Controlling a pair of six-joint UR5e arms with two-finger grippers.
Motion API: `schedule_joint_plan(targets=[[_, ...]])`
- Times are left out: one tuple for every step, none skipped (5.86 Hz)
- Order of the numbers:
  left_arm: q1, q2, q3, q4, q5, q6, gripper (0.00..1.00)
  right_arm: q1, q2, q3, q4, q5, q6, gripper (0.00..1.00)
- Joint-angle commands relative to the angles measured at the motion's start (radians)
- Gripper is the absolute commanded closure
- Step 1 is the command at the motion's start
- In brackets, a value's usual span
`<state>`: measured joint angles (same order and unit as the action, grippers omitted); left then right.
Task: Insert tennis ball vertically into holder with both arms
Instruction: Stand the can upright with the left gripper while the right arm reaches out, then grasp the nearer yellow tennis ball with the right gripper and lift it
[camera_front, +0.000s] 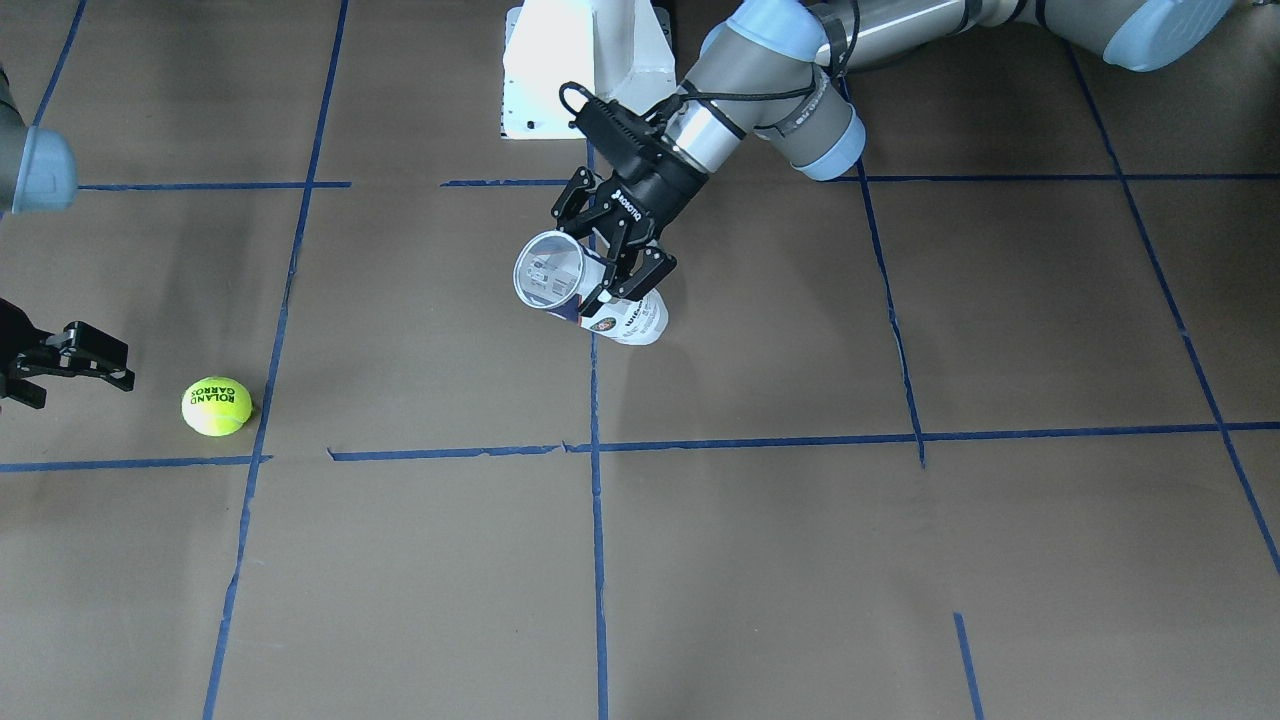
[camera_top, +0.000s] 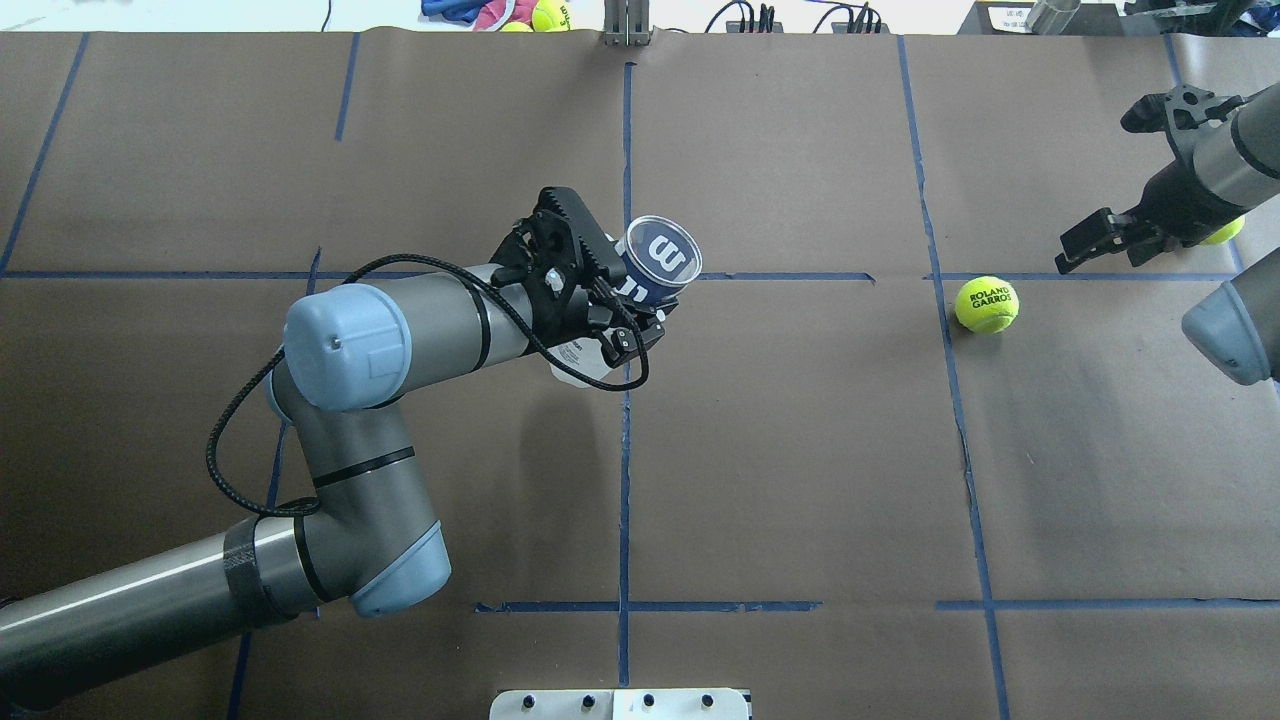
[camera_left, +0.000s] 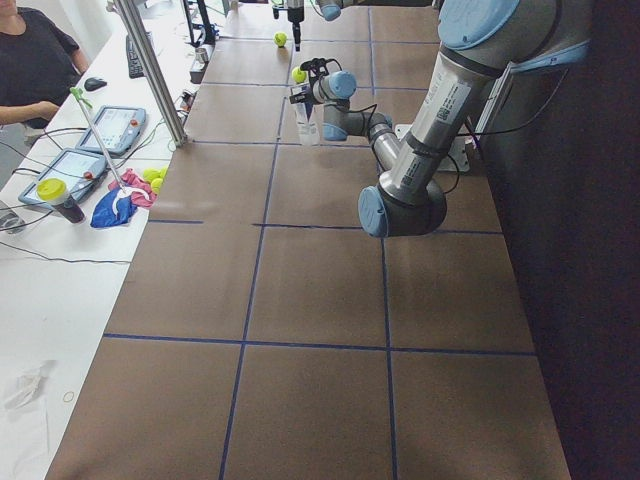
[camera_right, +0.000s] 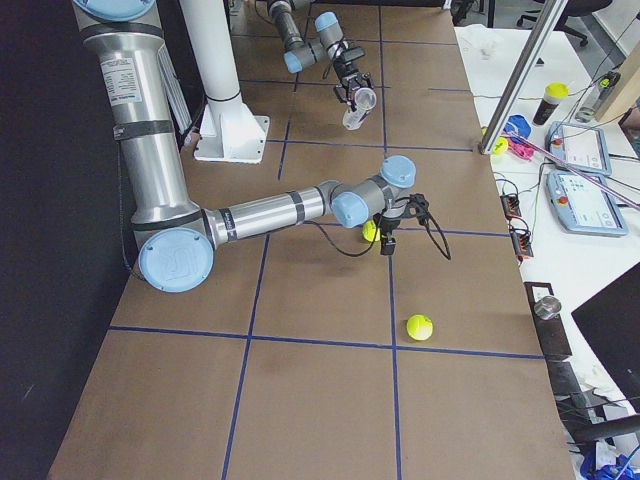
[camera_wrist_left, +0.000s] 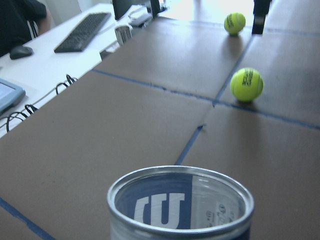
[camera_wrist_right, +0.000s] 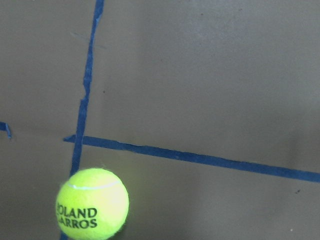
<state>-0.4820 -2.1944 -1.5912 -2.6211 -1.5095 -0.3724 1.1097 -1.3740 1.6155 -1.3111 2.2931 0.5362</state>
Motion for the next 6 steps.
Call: schedule_joint_plan(targets=[[0.013, 0.008, 0.113, -0.310, 0.063, -0.094, 0.26, -0.046, 0.032, 0.014, 0.001, -0.077, 0.085, 0.01], [0.037, 0.010, 0.188, -0.433, 0.137, -0.092, 0.26, -0.059, 0.032, 0.021, 0.003, -0.092, 0.094, 0.01], [0.042, 0.008, 0.209, -0.514, 0.158, -0.091, 0.25, -0.097, 0.029, 0.012, 0.085, -0.131, 0.157, 0.01], [0.045, 0.016, 0.232, -0.552, 0.172, -0.091, 0.25, -0.120, 0.027, 0.006, 0.117, -0.141, 0.163, 0.01], [0.074, 0.018, 0.279, -0.641, 0.230, -0.091, 0.25, -0.145, 0.030, 0.006, 0.119, -0.165, 0.166, 0.01], [0.079, 0.018, 0.284, -0.648, 0.239, -0.089, 0.25, -0.171, 0.030, 0.006, 0.121, -0.200, 0.165, 0.01]])
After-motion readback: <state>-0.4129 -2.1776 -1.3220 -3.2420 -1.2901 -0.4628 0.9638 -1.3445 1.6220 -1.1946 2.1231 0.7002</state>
